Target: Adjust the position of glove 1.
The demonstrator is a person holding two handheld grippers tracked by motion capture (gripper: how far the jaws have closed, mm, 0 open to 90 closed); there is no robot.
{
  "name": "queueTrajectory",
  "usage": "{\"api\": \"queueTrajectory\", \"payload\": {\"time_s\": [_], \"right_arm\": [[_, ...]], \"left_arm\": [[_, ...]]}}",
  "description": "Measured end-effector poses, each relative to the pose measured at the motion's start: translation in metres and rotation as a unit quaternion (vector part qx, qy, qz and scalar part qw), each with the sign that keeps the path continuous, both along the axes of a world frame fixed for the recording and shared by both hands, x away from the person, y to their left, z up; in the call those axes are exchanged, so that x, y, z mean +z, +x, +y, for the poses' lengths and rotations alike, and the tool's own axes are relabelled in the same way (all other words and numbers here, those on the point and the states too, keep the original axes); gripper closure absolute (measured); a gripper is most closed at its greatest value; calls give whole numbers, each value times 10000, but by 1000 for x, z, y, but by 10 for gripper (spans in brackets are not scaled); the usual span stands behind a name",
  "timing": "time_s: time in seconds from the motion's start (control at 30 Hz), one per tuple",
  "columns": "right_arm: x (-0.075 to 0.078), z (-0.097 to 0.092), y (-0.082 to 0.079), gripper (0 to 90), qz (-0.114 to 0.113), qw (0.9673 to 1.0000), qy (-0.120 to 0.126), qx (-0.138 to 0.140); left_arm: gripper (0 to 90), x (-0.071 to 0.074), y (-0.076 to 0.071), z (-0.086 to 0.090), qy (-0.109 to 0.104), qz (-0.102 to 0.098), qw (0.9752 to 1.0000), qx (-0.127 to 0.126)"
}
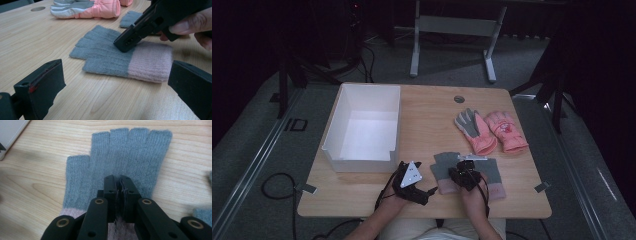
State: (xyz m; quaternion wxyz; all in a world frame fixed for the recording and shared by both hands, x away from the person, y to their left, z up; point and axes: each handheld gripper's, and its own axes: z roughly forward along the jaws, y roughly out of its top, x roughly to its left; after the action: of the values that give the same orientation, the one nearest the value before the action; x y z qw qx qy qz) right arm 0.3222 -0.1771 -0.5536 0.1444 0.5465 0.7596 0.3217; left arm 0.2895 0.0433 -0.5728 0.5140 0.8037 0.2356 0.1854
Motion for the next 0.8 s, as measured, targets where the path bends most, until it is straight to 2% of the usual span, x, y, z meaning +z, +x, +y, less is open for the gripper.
{"api": "queueTrajectory", "payload": {"time_s": [0.03,0.17,0.23,0.37,0.47,0.57,0.67,0.7,0.8], "right_arm": [[0,1,-1,840,-49,10000,-72,20],[0,0,-4,840,-34,10000,13,-72],[-2,-2,-4,841,-131,9998,39,-157],[-3,-4,-4,837,-162,9993,123,-301],[-1,-6,-4,786,-120,9991,246,-328],[14,-10,-7,708,-362,9983,407,-214],[27,-20,-5,655,-519,9981,326,-12],[31,-26,-3,629,-465,9981,392,108],[41,-46,2,624,-646,9965,255,471]], "left_arm": [[3,0,0,0,-2,1,10000,5],[3,0,0,0,0,-7,10000,14],[3,0,0,0,9,-12,10000,11],[3,0,0,0,3,12,10000,13],[3,0,1,0,-5,37,10000,4],[3,0,1,1,-38,62,10000,1],[3,0,0,-1,3,17,10000,0],[3,0,0,-1,16,13,10000,-8],[3,0,0,0,-33,5,10000,-49]]}}
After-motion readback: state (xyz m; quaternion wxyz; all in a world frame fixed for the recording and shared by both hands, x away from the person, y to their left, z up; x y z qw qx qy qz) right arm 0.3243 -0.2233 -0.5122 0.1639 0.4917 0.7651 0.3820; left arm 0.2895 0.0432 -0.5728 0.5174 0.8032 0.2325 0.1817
